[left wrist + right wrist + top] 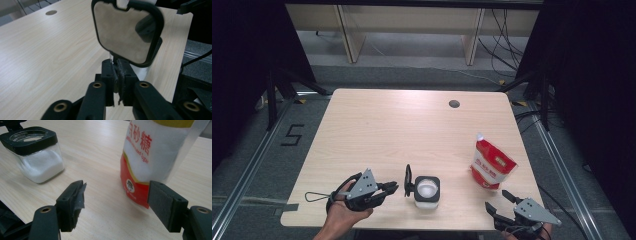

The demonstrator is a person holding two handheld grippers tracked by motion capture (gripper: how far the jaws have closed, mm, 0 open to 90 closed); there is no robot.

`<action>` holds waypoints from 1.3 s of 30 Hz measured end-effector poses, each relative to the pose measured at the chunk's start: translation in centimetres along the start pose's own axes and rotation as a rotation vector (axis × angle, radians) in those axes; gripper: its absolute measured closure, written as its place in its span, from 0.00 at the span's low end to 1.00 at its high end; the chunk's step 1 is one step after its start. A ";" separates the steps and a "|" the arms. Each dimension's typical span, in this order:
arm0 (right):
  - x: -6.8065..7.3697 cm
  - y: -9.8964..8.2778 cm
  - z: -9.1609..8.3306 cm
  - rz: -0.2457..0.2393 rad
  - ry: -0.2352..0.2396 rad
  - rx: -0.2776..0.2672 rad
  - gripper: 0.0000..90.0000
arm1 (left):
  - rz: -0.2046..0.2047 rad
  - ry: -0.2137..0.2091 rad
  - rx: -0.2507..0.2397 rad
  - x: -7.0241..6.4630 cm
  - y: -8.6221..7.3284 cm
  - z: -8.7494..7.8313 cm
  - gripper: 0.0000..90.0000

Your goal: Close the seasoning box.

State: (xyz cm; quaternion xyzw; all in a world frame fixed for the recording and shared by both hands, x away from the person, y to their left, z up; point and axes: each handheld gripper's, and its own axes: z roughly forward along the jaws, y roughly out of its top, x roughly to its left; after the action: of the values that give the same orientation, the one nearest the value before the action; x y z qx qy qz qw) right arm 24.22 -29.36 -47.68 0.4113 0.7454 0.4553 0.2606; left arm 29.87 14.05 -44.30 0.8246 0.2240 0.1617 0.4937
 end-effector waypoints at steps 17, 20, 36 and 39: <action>-0.1 -0.1 0.1 -0.022 0.001 -0.004 0.35 | 0.035 -0.029 -0.032 -0.3 2.8 0.4 0.99; 0.1 -0.1 0.0 -0.005 0.013 -0.001 0.35 | 0.042 -0.029 -0.030 -0.1 3.1 0.4 0.99; 0.1 -0.1 0.1 -0.015 0.018 -0.012 0.35 | 0.081 -0.089 0.008 -1.9 3.8 3.5 0.99; 0.1 0.0 0.0 -0.005 0.012 -0.008 0.35 | 0.094 -0.099 0.019 -2.0 3.8 4.1 0.99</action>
State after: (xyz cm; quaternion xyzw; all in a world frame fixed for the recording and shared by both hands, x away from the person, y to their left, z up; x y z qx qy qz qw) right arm 24.10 -29.29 -47.70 0.4054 0.7462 0.4602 0.2589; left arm 30.96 8.40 -42.87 0.8458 0.1621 0.1416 0.4882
